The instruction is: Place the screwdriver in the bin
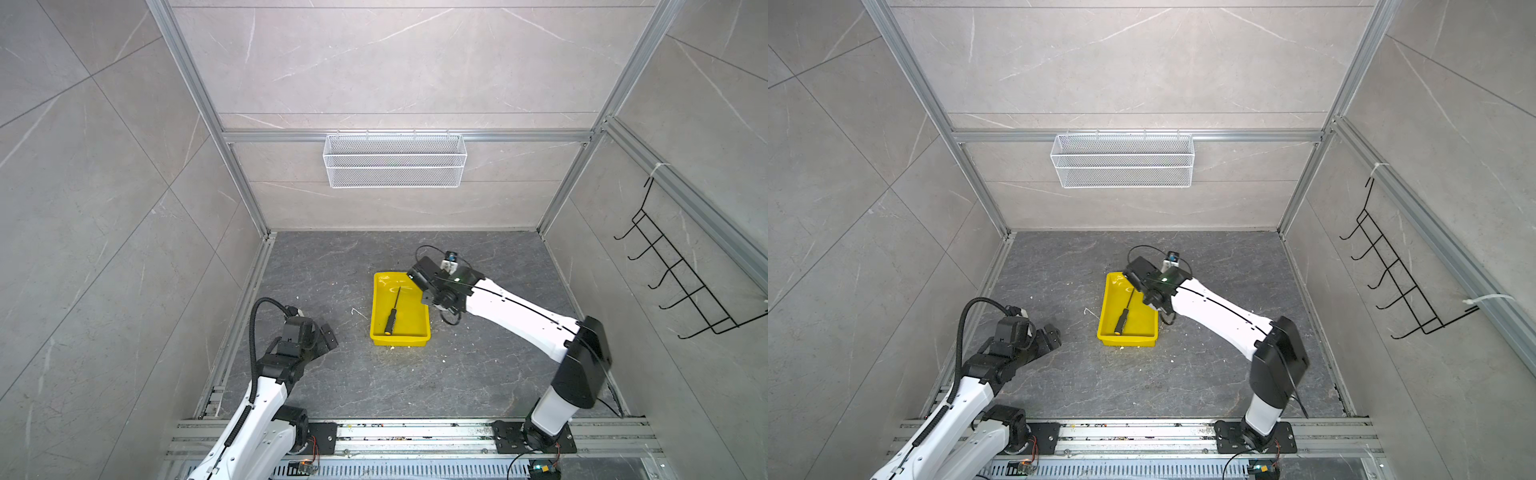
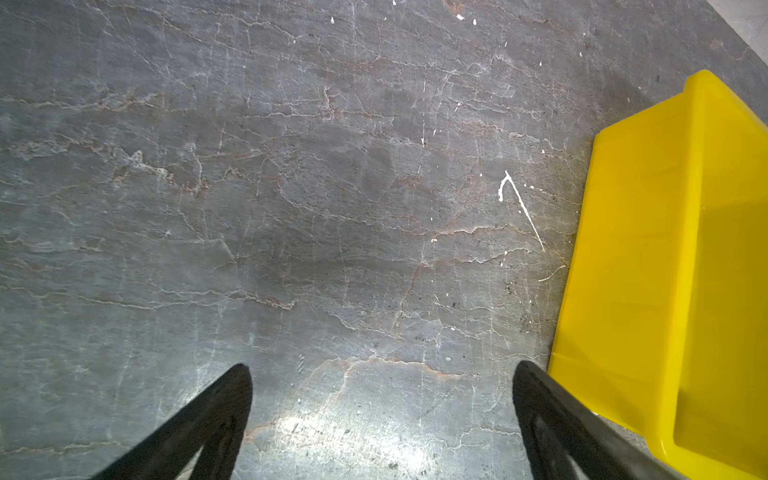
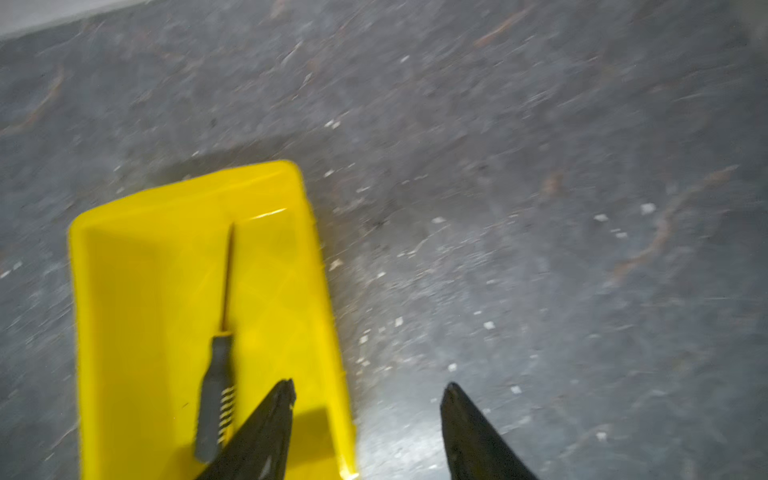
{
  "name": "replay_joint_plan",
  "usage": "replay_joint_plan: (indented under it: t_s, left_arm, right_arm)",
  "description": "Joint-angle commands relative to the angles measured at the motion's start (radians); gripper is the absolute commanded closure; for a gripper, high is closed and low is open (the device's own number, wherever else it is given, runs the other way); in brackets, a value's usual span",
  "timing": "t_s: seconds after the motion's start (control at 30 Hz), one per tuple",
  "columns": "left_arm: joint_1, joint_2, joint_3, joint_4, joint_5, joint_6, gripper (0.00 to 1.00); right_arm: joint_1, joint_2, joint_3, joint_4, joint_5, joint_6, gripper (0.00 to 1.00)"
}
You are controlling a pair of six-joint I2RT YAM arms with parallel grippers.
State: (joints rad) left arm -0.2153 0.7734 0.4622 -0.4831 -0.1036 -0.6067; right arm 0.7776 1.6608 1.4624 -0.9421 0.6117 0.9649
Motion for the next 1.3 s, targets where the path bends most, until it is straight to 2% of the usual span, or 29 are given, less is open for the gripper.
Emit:
replay_joint_plan:
  t_s: [0.0, 0.07, 0.13, 0.17, 0.23, 0.4, 0.53, 0.6, 0.67, 0.7, 0.77, 0.8, 0.83, 0.87, 0.9, 0.97, 1.07, 1.2, 1.27]
  left_arm:
    - [0.0, 0.017, 0.011, 0.023, -0.013, -0.01, 0.0]
    - [0.0, 0.026, 0.017, 0.019, -0.015, -0.01, 0.0]
    - [0.0, 0.033, 0.018, 0.018, -0.019, -0.014, 0.0]
    - [-0.001, 0.035, 0.019, 0.017, -0.022, -0.015, 0.0]
    - [-0.001, 0.033, 0.019, 0.015, -0.025, -0.016, 0.0]
    - [-0.001, 0.035, 0.018, 0.023, -0.021, -0.016, 0.0]
    - [-0.001, 0.054, 0.022, 0.029, -0.011, -0.011, 0.0]
    - [0.0, 0.066, 0.025, 0.031, -0.009, -0.01, 0.0]
    - [-0.001, 0.075, 0.029, 0.029, -0.009, -0.007, 0.0]
    - [-0.001, 0.08, 0.031, 0.029, -0.01, -0.008, 0.0]
    - [0.0, 0.084, 0.032, 0.03, -0.009, -0.007, 0.0]
    - [0.0, 0.082, 0.032, 0.028, -0.009, -0.007, 0.0]
    - [-0.002, 0.08, 0.032, 0.027, -0.01, -0.007, 0.0]
    - [-0.001, 0.079, 0.03, 0.027, -0.011, -0.008, 0.0]
    - [0.0, 0.077, 0.029, 0.026, -0.012, -0.008, 0.0]
    - [-0.001, 0.074, 0.028, 0.028, -0.012, -0.007, 0.0]
    - [0.0, 0.079, 0.029, 0.031, -0.012, -0.007, 0.0]
    - [-0.002, 0.093, 0.033, 0.031, -0.016, -0.007, 0.0]
    - [0.0, 0.101, 0.036, 0.031, -0.015, -0.008, 0.0]
  right_arm:
    - [-0.039, -0.071, -0.124, -0.151, 0.37, 0.063, 0.41]
    - [-0.068, -0.092, -0.163, -0.254, 0.497, 0.189, 0.41]
    - [-0.087, -0.087, -0.18, -0.434, 0.6, 0.414, 0.41]
    - [-0.09, -0.078, -0.185, -0.517, 0.637, 0.532, 0.41]
    - [-0.092, -0.056, -0.176, -0.64, 0.686, 0.674, 0.38]
    - [-0.091, -0.011, -0.152, -0.803, 0.776, 0.838, 0.31]
    - [-0.091, -0.056, -0.197, -0.805, 0.81, 0.863, 0.27]
    - [-0.09, -0.092, -0.234, -0.718, 0.806, 0.773, 0.25]
    - [-0.091, -0.134, -0.288, -0.532, 0.787, 0.567, 0.23]
    - [-0.093, -0.16, -0.336, -0.379, 0.766, 0.424, 0.22]
    - [-0.115, -0.226, -0.461, 0.026, 0.652, 0.034, 0.22]
    - [-0.146, -0.28, -0.559, 0.306, 0.518, -0.191, 0.22]
    - [-0.186, -0.344, -0.662, 0.54, 0.364, -0.348, 0.22]
    - [-0.22, -0.394, -0.726, 0.663, 0.273, -0.398, 0.2]
    - [-0.245, -0.427, -0.76, 0.72, 0.243, -0.41, 0.18]
    - [-0.29, -0.444, -0.746, 0.711, 0.249, -0.426, 0.17]
    - [-0.319, -0.379, -0.701, 0.742, 0.271, -0.548, 0.13]
    - [-0.335, -0.253, -0.774, 1.025, 0.406, -0.777, 0.04]
    - [-0.354, -0.222, -0.803, 1.091, 0.376, -0.802, 0.03]
